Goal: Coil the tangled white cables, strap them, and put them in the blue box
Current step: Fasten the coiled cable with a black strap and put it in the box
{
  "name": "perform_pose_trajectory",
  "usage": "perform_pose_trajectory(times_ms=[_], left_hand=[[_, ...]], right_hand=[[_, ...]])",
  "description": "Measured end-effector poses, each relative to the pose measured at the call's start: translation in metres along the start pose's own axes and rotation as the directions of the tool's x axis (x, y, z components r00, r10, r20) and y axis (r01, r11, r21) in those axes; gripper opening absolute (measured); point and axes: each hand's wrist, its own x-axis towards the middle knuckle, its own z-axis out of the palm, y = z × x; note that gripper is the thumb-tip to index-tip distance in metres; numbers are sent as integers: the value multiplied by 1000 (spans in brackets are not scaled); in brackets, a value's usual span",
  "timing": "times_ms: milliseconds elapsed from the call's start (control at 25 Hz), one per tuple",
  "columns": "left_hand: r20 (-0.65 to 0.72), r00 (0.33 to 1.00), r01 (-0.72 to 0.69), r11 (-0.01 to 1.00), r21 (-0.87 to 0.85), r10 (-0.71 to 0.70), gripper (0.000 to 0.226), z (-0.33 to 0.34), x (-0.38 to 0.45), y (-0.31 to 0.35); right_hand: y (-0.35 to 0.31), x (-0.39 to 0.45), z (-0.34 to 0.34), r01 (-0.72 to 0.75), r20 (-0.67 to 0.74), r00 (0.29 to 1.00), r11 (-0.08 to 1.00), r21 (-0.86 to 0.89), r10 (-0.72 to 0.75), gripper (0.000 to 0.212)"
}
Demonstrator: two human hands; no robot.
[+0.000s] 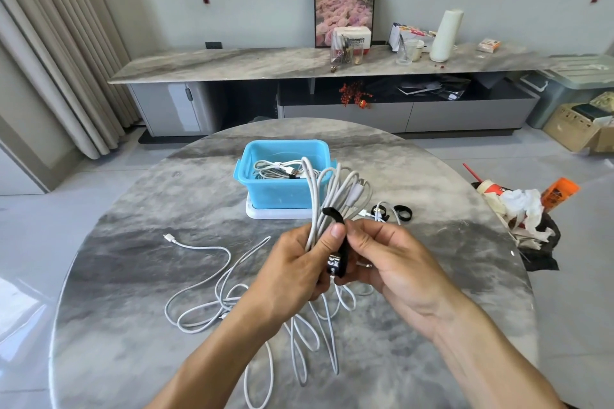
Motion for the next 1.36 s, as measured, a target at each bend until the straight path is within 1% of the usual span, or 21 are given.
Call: perform_pose_trajectory(times_ms=[120,280,440,520,600,640,680,760,800,840,960,1040,1120,1160,1240,1360], left_hand=[[-14,1000,5,1000,-21,-5,37,0,0,3],[-26,1000,-1,1000,5,1,43,0,1,2],[-12,1000,-2,1000,8,2,39,0,0,2],[-6,1000,-6,1000,18,7,40,0,1,1],[-20,1000,12,1000,10,-11,40,0,2,2],[-26,999,24,1000,12,-23,39,-1,3,3],[-34,999,29,999,23,-28,37,-2,3,3],[-35,999,21,998,58,-19,34,-5,3,3],[-36,999,14,995,95,-11,33,-7,2,3],[-40,999,3,988,152,3,33,-8,2,2],[-41,999,1,959,282,11,33,-6,3,-2],[-47,998,-24,915,402,47,36,-7,4,-5],[-15,994,-78,823,562,105,34,-8,4,-8],[-3,993,-93,789,607,119,31,-8,4,-9],[-25,992,-79,777,625,121,24,-9,5,-11],[-99,987,-28,746,665,125,26,-11,8,-13]], right_hand=[[1,0,3,26,10,1000,999,34,-26,20],[1,1,4,50,-15,999,995,88,-49,17],[4,2,1,81,-34,996,994,67,-79,16],[4,2,2,121,-52,992,991,52,-118,13],[4,2,1,202,-90,975,979,-2,-202,10],[4,3,0,251,-107,961,966,-59,-256,9],[4,3,-2,297,-107,943,944,-145,-314,7],[5,6,-3,353,-57,918,876,-328,-392,6],[6,6,-2,370,-29,913,857,-358,-406,7],[6,6,-2,387,-8,910,859,-334,-413,7],[1,1,3,410,48,911,893,-186,-409,7],[1,-1,6,403,90,915,891,-208,-393,4],[4,-1,6,370,62,928,889,-269,-368,2],[5,0,5,345,26,936,897,-276,-352,3],[3,0,3,312,-13,946,920,-236,-324,4],[-1,-3,6,309,3,950,944,-112,-311,12]])
